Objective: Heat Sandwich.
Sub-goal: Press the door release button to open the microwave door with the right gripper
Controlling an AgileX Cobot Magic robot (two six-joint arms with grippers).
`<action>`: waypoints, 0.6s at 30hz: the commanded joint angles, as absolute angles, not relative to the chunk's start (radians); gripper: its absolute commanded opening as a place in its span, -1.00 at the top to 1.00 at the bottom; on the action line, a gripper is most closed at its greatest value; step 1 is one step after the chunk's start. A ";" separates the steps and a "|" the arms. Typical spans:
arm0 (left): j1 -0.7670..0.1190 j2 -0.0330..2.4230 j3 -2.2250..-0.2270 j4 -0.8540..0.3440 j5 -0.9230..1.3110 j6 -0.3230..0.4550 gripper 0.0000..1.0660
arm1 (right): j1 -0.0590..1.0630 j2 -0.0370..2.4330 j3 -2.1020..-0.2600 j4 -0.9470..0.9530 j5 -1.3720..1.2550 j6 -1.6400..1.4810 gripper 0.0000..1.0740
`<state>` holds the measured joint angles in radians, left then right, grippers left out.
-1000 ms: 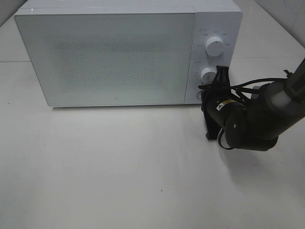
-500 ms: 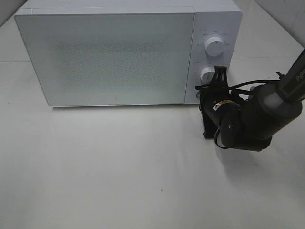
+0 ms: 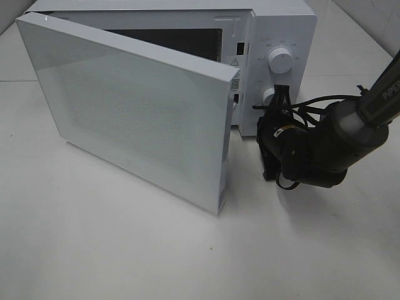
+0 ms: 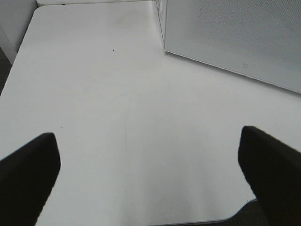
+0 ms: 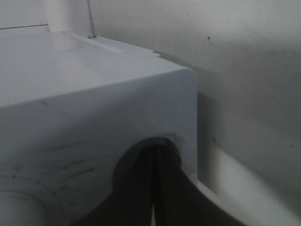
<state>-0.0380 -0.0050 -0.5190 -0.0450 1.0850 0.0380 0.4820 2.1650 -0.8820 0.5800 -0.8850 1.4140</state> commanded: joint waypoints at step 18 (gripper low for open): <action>-0.033 -0.017 -0.517 -0.047 1.072 0.036 -0.83 | 0.457 2.139 -0.928 0.470 -1.000 1.411 1.00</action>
